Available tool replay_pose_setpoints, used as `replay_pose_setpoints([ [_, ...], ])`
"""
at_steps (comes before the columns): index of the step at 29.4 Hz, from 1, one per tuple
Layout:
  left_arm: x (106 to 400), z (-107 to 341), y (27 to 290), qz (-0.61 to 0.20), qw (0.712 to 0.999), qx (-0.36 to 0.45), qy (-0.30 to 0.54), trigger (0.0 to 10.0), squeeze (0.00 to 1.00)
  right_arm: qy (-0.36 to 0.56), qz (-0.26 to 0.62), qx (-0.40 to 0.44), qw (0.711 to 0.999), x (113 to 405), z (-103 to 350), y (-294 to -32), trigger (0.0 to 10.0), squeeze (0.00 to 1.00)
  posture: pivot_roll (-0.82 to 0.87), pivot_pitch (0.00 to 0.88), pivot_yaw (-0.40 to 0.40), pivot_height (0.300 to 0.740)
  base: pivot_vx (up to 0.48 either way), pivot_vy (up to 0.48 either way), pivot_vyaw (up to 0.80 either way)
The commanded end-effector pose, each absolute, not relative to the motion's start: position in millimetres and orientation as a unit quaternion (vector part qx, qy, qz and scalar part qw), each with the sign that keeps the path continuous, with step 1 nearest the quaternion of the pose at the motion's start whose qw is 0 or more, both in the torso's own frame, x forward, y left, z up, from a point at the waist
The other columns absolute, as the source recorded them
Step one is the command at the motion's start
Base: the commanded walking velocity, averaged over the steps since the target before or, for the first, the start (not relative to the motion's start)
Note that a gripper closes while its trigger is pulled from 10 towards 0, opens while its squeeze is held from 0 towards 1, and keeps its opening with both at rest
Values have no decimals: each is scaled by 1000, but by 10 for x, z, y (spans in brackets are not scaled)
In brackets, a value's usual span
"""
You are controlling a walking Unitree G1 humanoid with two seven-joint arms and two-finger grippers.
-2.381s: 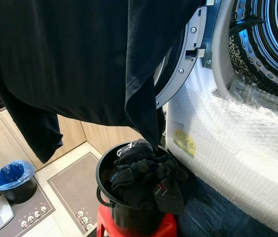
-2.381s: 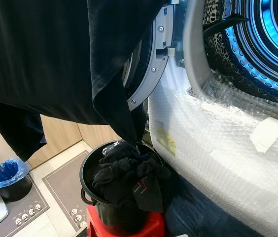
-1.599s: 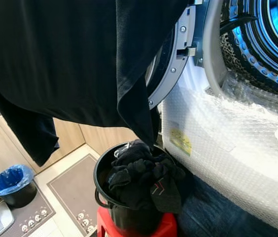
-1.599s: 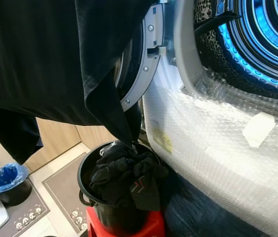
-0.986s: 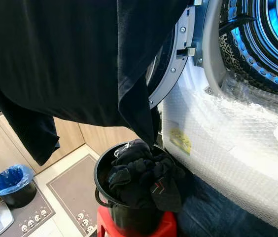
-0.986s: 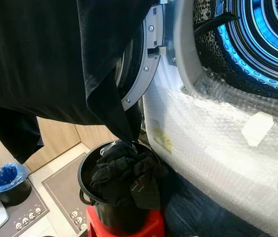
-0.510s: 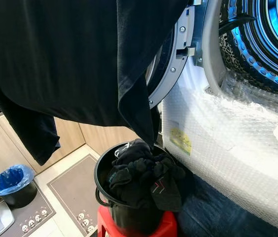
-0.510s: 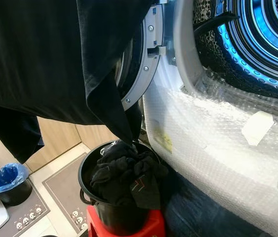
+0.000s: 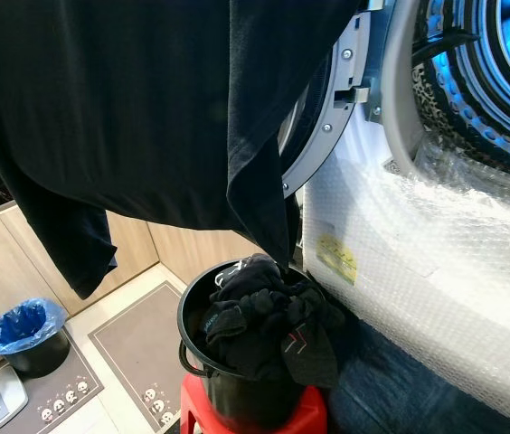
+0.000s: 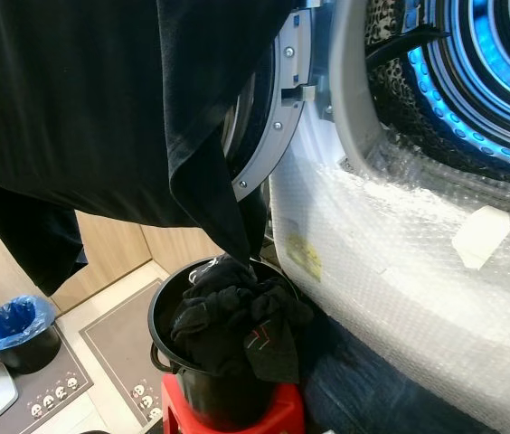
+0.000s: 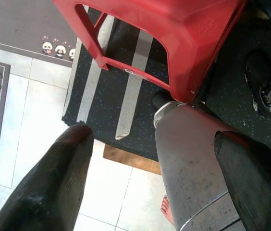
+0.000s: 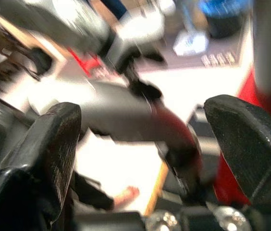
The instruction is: Clothes washing
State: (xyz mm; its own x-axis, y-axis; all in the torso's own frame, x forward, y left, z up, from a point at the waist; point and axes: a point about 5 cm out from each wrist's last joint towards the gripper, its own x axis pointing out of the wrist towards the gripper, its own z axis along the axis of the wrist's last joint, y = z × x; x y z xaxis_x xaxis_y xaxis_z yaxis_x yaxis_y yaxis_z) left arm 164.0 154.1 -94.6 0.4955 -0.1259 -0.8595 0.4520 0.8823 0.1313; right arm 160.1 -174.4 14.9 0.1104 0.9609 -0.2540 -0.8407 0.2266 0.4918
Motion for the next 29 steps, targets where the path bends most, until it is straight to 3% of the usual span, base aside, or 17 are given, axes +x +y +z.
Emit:
replay_pose_setpoints([
  [1,1555,-982,1569,-176,836,183,486,10000,0,228,634,147,724,1655,391,-1677,10000,0,-159,0,81,740,0,0,0],
  [6,1488,-1006,1588,-174,833,184,493,10000,0,139,665,218,700,1790,953,-1560,10000,0,-149,0,66,740,0,0,0],
  [9,1481,-1009,1581,-171,834,180,493,10000,0,111,654,243,707,1884,1092,-1535,10000,0,-138,0,55,740,0,0,0],
  [10,1479,-1010,1579,-170,834,179,493,10000,0,102,642,243,720,1942,1118,-1514,10000,0,-136,0,54,740,0,0,0],
  [12,1471,-1014,1567,-167,835,174,494,10000,0,79,569,224,787,2181,1174,-1421,10000,0,-128,0,47,740,0,0,0],
  [16,1465,-1018,1533,-164,837,168,495,10000,0,76,477,179,857,2406,1234,-1315,10000,0,-118,0,42,740,0,0,0],
  [19,1467,-1017,1525,-164,838,166,494,10000,0,76,463,173,866,2437,1235,-1306,10000,0,-114,0,40,740,0,0,0],
  [26,1510,-1000,1529,-159,842,162,489,10000,0,78,330,128,932,2690,1158,-1308,10000,0,-106,0,37,740,0,0,0],
  [29,1523,-995,1541,-157,844,160,488,10000,0,84,306,108,942,2726,1127,-1323,10000,0,-106,0,38,740,0,0,0],
])
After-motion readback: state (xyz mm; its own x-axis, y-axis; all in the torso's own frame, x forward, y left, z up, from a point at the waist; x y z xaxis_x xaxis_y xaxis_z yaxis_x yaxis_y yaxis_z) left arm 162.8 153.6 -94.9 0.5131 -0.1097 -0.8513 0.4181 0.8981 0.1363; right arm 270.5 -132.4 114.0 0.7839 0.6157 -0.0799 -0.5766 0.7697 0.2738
